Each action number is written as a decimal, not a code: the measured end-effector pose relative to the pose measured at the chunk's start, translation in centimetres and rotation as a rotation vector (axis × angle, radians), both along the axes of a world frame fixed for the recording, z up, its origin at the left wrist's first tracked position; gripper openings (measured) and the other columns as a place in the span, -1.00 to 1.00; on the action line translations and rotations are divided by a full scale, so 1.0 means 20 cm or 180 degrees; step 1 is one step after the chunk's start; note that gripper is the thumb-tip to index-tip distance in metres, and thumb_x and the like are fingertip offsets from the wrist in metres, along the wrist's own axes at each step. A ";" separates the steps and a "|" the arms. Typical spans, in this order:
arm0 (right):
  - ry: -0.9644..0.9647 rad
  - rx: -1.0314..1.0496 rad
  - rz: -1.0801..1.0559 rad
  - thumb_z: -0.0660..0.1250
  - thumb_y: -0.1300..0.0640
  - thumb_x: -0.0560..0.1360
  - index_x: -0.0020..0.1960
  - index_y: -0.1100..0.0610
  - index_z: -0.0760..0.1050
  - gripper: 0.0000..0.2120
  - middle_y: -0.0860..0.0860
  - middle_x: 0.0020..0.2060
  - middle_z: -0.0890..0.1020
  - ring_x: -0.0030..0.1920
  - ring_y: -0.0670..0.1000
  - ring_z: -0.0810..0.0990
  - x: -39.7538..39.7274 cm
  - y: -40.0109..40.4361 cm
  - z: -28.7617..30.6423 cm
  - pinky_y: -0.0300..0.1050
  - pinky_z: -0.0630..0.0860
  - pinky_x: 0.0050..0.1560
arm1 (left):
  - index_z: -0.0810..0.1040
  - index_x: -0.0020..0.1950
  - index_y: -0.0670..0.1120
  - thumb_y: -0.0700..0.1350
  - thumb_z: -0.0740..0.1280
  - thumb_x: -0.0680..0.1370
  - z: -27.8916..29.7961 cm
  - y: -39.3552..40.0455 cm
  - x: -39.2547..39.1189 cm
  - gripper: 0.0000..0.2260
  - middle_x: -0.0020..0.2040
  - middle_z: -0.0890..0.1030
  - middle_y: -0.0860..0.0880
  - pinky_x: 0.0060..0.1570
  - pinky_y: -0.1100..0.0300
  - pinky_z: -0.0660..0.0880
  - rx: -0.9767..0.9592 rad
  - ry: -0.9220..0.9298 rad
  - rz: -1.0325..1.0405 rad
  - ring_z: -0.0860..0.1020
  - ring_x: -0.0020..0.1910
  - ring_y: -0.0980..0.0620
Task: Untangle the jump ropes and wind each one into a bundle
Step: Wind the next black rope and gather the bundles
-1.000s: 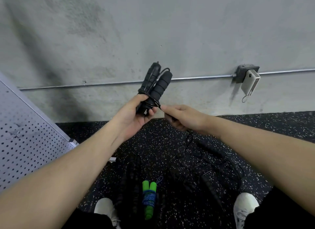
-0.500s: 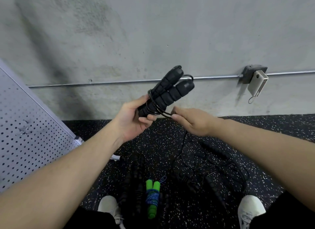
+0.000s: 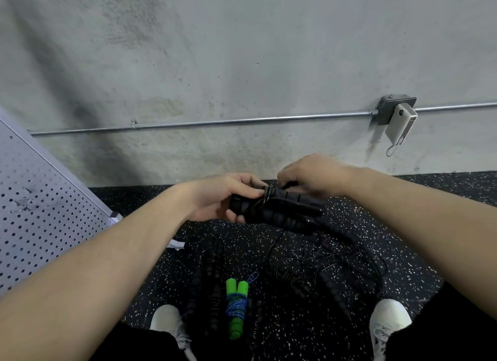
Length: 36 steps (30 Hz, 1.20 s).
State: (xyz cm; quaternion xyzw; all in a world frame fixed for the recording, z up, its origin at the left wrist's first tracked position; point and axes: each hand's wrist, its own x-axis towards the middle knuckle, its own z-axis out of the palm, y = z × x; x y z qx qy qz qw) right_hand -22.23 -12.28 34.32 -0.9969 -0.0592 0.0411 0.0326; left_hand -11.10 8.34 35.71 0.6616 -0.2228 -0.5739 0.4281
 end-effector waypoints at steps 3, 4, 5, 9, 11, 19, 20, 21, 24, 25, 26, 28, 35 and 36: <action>0.0219 0.0194 -0.0035 0.25 -0.21 0.60 0.08 0.00 0.56 -0.70 -0.10 -0.07 0.61 -0.13 -0.04 0.51 0.01 0.00 -0.02 -0.15 0.37 -0.16 | 0.62 0.17 -0.02 -0.19 0.36 0.61 -0.02 -0.01 0.01 -0.83 -0.13 0.67 -0.09 -0.50 0.30 0.38 0.0230 -0.0569 -0.0296 0.53 -0.35 -0.04; 0.0287 0.0192 -0.0053 0.24 -0.22 0.59 0.09 -0.01 0.56 -0.69 -0.09 -0.05 0.62 -0.11 -0.01 0.54 0.01 0.01 -0.02 -0.14 0.42 -0.15 | 0.64 0.16 0.00 -0.20 0.37 0.61 -0.03 -0.01 0.01 -0.83 -0.09 0.67 -0.08 -0.44 0.27 0.41 0.0270 -0.0711 -0.0373 0.55 -0.31 -0.06; 0.0315 0.0205 -0.0076 0.24 -0.23 0.59 0.10 -0.02 0.57 -0.68 -0.07 -0.04 0.64 -0.09 0.00 0.56 0.02 0.02 -0.02 -0.14 0.43 -0.14 | 0.66 0.15 0.02 -0.20 0.38 0.61 -0.04 -0.02 0.01 -0.82 -0.04 0.66 -0.08 -0.39 0.23 0.44 0.0305 -0.0836 -0.0441 0.56 -0.27 -0.07; 0.0395 0.0479 -0.0398 0.27 -0.18 0.60 0.14 0.00 0.59 -0.70 -0.13 -0.21 0.57 -0.17 -0.05 0.51 0.03 0.05 -0.02 -0.26 0.33 -0.29 | 0.62 0.11 0.10 -0.19 0.38 0.61 -0.05 -0.05 -0.03 -0.81 -0.06 0.61 -0.02 -0.43 0.20 0.43 0.0355 -0.1810 -0.0842 0.56 -0.35 -0.04; 0.0342 0.0817 -0.0591 0.30 -0.11 0.61 0.12 0.06 0.61 -0.72 -0.14 -0.26 0.54 -0.24 -0.10 0.48 0.05 0.07 -0.01 -0.28 0.32 -0.30 | 0.56 0.14 0.07 -0.19 0.36 0.62 -0.06 -0.06 -0.04 -0.83 -0.03 0.59 -0.04 -0.34 0.10 0.52 0.0220 -0.2173 -0.0935 0.57 -0.29 -0.06; 0.0075 0.1428 -0.1011 0.37 -0.06 0.57 -0.10 0.03 0.61 -0.82 -0.03 -0.29 0.62 -0.28 -0.03 0.52 0.10 0.18 0.03 -0.19 0.37 -0.31 | 0.32 0.32 0.06 -0.09 0.37 0.62 -0.04 -0.06 -0.01 -0.66 0.02 0.66 -0.09 -0.30 0.07 0.59 0.0373 -0.2979 -0.0877 0.57 -0.50 0.10; 0.0071 0.1367 -0.1049 0.35 -0.06 0.58 -0.06 0.05 0.63 -0.80 -0.02 -0.28 0.62 -0.26 -0.03 0.52 0.10 0.19 0.03 -0.20 0.37 -0.31 | 0.41 0.28 0.02 -0.09 0.36 0.63 -0.05 -0.06 -0.01 -0.74 0.00 0.66 -0.07 -0.36 0.11 0.58 0.0410 -0.3014 -0.0816 0.58 -0.50 0.11; 0.0046 0.1339 -0.1101 0.31 -0.05 0.60 -0.02 0.07 0.64 -0.78 -0.02 -0.26 0.62 -0.26 -0.04 0.51 0.10 0.21 0.04 -0.22 0.36 -0.31 | 0.47 0.23 0.01 -0.08 0.36 0.63 -0.05 -0.06 -0.01 -0.81 -0.03 0.67 -0.07 -0.41 0.16 0.54 0.0425 -0.3060 -0.0670 0.59 -0.49 0.10; -0.0105 0.1539 -0.1319 0.20 0.02 0.66 0.08 0.15 0.61 -0.73 0.04 -0.15 0.66 -0.25 -0.05 0.53 0.12 0.25 0.07 -0.20 0.40 -0.27 | 0.55 0.24 0.03 -0.03 0.35 0.63 -0.04 -0.06 0.01 -0.81 -0.08 0.65 0.01 -0.35 0.20 0.47 0.0475 -0.3584 -0.0223 0.61 -0.36 0.07; -0.0155 0.1696 -0.1425 0.19 0.03 0.67 0.09 0.14 0.57 -0.76 0.04 -0.13 0.66 -0.23 -0.04 0.54 0.12 0.26 0.08 -0.16 0.43 -0.26 | 0.54 0.31 0.04 -0.02 0.35 0.63 -0.04 -0.06 0.02 -0.75 0.00 0.66 0.01 -0.26 0.20 0.47 0.0485 -0.3741 -0.0121 0.61 -0.27 0.05; -0.0174 0.1973 -0.1546 0.18 0.03 0.67 0.09 0.12 0.51 -0.80 0.03 -0.15 0.64 -0.25 -0.05 0.54 0.12 0.28 0.08 -0.15 0.43 -0.31 | 0.51 0.39 0.04 -0.02 0.35 0.63 -0.05 -0.05 0.02 -0.68 0.12 0.67 -0.01 -0.15 0.18 0.49 0.0453 -0.3814 0.0010 0.62 -0.16 0.01; -0.0083 0.2789 -0.1741 0.17 0.03 0.68 0.08 0.12 0.44 -0.82 -0.01 -0.30 0.58 -0.41 -0.08 0.45 0.12 0.31 0.08 -0.22 0.34 -0.44 | 0.48 0.45 0.06 -0.04 0.35 0.63 -0.06 -0.04 0.04 -0.63 0.24 0.64 -0.05 0.03 0.10 0.56 0.0185 -0.3713 0.0454 0.64 -0.02 -0.05; -0.0074 0.3525 -0.1537 0.12 0.00 0.70 0.08 0.15 0.51 -0.72 -0.08 -0.43 0.46 -0.49 -0.13 0.36 0.11 0.34 0.05 -0.25 0.29 -0.46 | 0.53 0.23 0.04 -0.16 0.34 0.65 -0.07 -0.08 0.07 -0.82 -0.07 0.65 -0.06 -0.44 0.22 0.46 -0.0935 -0.1472 0.2256 0.57 -0.40 0.06; 0.0013 0.3516 -0.1502 0.12 -0.02 0.70 0.06 0.15 0.52 -0.70 -0.06 -0.42 0.45 -0.47 -0.11 0.36 0.10 0.34 0.05 -0.25 0.29 -0.45 | 0.53 0.21 0.02 -0.17 0.34 0.65 -0.06 -0.08 0.07 -0.84 -0.10 0.65 -0.09 -0.45 0.23 0.43 -0.1011 -0.1078 0.2413 0.56 -0.40 0.06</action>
